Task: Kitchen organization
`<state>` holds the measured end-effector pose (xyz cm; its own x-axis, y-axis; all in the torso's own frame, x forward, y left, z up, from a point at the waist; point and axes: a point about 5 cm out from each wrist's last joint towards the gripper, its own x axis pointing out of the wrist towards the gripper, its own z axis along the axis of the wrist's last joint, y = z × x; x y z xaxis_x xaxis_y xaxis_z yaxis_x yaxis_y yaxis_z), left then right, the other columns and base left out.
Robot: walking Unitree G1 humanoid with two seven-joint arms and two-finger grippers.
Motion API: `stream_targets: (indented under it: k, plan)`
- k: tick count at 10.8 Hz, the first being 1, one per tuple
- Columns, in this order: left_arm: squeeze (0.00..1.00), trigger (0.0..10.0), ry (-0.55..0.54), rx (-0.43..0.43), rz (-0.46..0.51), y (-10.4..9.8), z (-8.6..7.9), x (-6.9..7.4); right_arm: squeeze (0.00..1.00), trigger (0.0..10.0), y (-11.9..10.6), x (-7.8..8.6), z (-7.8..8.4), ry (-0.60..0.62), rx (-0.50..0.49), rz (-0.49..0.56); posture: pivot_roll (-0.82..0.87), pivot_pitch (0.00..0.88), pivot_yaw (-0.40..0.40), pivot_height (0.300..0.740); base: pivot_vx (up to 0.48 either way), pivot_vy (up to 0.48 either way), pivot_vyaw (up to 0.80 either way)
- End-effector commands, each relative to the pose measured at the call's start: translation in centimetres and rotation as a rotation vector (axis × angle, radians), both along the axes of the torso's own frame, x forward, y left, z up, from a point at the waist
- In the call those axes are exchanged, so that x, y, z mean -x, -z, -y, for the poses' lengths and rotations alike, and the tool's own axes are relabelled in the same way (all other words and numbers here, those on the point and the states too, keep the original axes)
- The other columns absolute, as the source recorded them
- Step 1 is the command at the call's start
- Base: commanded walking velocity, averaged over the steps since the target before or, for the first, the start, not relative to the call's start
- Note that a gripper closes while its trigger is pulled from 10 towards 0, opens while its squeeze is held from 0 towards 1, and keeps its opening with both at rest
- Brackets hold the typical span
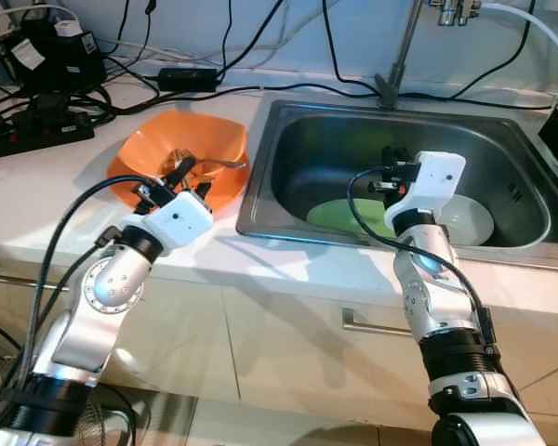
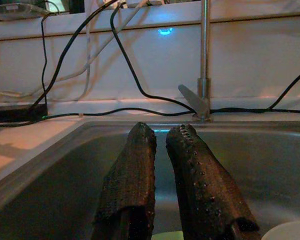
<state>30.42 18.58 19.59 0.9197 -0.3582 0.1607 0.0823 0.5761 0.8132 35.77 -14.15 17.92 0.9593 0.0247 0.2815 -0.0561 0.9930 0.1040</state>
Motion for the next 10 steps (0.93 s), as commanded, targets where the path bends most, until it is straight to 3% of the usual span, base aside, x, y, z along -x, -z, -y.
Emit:
stream_targets:
  k: [1,5,10]
  plan:
    - [0.00,10.0,-0.022,-0.016,0.019,-0.4,-0.5,0.4,0.00,10.0,-0.2,-0.2,-0.2,-0.007,-0.003,0.000,0.23,0.060,-0.025,0.740,0.000,0.000,0.00]
    - [0.00,10.0,-0.036,-0.063,0.020,-1.0,-1.4,1.8,0.00,10.0,-0.2,-0.3,-0.3,-0.017,-0.002,-0.004,0.24,0.063,-0.032,0.740,0.000,0.000,0.00]
    - [0.00,10.0,-0.035,-0.079,-0.018,-0.6,-1.4,2.2,0.00,10.0,-0.1,-0.3,-0.5,-0.020,-0.002,-0.010,0.24,0.064,-0.032,0.740,0.000,0.000,0.00]
